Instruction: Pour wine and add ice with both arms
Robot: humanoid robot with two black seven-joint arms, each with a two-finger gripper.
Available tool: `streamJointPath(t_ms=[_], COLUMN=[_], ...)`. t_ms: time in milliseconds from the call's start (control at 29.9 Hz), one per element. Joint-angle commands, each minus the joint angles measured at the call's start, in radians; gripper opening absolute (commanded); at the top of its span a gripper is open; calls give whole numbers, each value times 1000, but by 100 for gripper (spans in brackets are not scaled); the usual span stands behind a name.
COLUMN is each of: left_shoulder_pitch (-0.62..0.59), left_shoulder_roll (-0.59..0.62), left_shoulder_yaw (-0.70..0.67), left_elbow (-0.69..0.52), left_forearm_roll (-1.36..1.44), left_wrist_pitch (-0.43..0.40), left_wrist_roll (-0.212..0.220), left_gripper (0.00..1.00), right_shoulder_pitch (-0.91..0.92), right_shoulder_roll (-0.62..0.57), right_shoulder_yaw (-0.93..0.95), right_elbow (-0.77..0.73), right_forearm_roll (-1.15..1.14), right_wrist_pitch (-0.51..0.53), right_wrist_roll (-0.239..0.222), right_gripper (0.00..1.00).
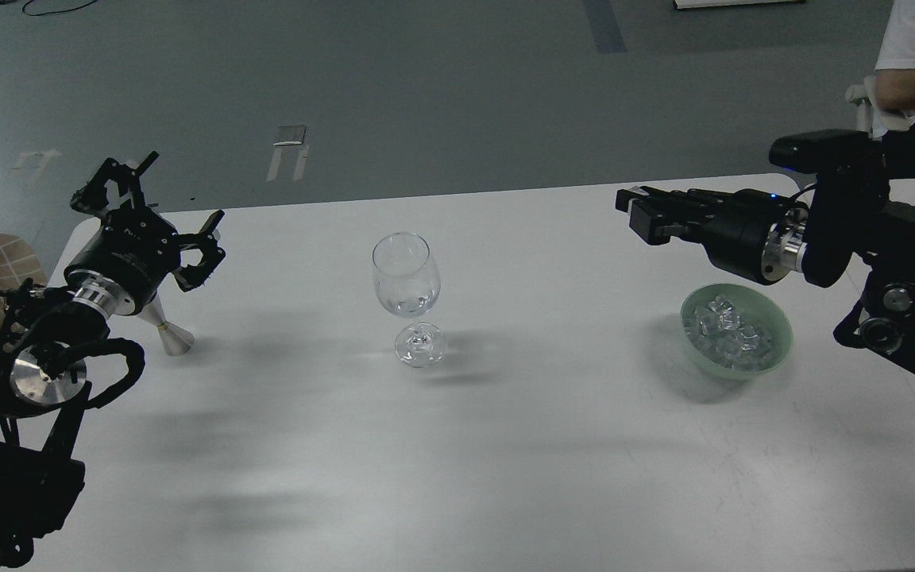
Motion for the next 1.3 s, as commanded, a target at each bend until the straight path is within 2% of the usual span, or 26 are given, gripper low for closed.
streamJointPath(t_ms=[0,368,501,668,1003,1270], left_shoulder_pitch=[0,-3,-6,-6,-6,0], left_shoulder_roll=[6,6,4,6,3,6], left_shoulder_yaw=[0,-3,-3,-5,-5,-11], left_elbow=[-1,-1,-1,-1,-1,1], left_forearm_roll=[0,0,0,0,0,0], left_wrist_pitch=[1,1,1,1,1,0], left_wrist_roll=[0,0,0,0,0,0], left_gripper=[98,98,98,98,98,98], right_shoulder_pitch=[5,99,111,113,117,166], right_shoulder_roll=[73,260,273,300,359,389], right_shoulder_yaw=[1,-3,-12,-22,-29,-108], right_elbow=[32,66,55,17,-17,-54], right_forearm_roll=[-3,-5,-11,-37,-81,-120], right_wrist_pitch=[3,5,8,8,9,9], right_wrist_roll=[-11,-14,-23,-63,-66,-66], right_gripper=[0,0,0,0,0,0])
